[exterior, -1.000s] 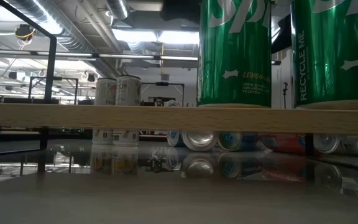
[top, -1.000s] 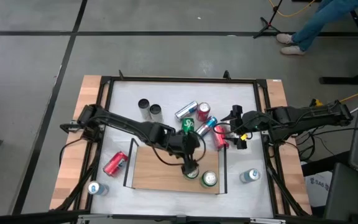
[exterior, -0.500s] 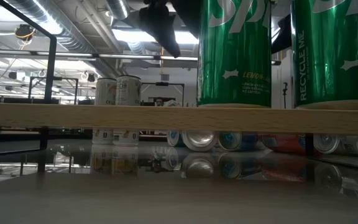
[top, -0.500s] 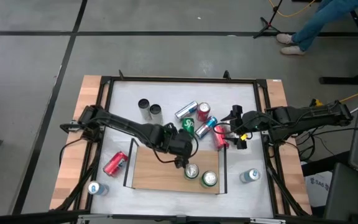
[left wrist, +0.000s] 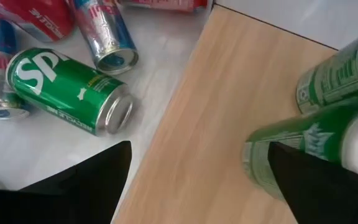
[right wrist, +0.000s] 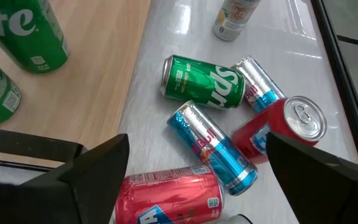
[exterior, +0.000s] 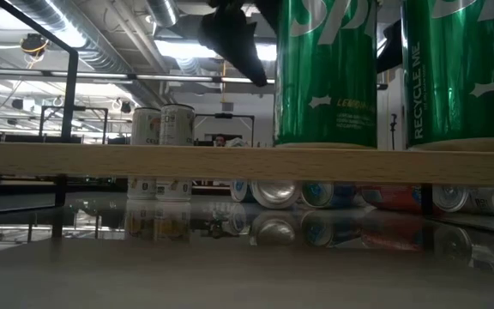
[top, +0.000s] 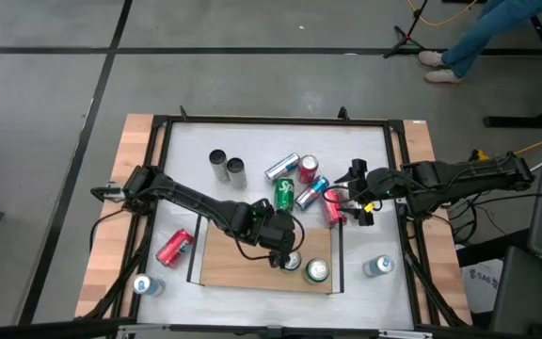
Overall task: Place canned beverage on shelf
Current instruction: Put the top green soda can on the shelf aligned with the other green soda can
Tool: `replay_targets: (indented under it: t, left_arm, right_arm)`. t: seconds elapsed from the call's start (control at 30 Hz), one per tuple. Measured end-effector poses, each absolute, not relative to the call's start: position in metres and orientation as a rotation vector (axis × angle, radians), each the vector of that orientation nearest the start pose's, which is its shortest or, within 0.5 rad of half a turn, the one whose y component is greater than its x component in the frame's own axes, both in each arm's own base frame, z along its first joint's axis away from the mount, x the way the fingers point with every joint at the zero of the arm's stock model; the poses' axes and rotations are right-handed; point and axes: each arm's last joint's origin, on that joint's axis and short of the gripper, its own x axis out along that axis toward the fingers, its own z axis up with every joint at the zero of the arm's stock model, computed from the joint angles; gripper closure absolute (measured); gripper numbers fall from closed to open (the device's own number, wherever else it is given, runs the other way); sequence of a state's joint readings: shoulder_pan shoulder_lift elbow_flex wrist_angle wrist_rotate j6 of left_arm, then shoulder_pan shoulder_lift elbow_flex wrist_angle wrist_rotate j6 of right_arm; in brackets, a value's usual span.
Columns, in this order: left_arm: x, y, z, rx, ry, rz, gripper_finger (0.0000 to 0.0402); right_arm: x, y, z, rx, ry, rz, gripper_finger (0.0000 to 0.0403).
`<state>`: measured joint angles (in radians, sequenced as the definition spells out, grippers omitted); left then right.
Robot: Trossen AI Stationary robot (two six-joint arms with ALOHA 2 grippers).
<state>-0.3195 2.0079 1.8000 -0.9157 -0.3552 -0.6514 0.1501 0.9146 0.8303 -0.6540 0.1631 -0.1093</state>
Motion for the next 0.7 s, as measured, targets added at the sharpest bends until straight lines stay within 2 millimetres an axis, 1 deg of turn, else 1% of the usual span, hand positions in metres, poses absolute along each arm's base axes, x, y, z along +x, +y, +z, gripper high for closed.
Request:
replay_targets:
  t: [0.17,0.4,0.7]
  left_arm:
    - [0.410,-0.131,0.262,-0.228,0.970,0.342,0.0025]
    - [0.410,-0.141,0.263,-0.238,0.939,0.311,0.0025]
    - [0.410,-0.142,0.264,-0.238,0.935,0.308,0.0025]
  right_arm:
    - [0.178,0.022,0.287,-0.220,0.730,0.028,0.0036]
    - [0.178,0.022,0.287,-0.219,0.729,0.028,0.0036]
    - [0.178,0.022,0.287,-0.219,0.729,0.027,0.0036]
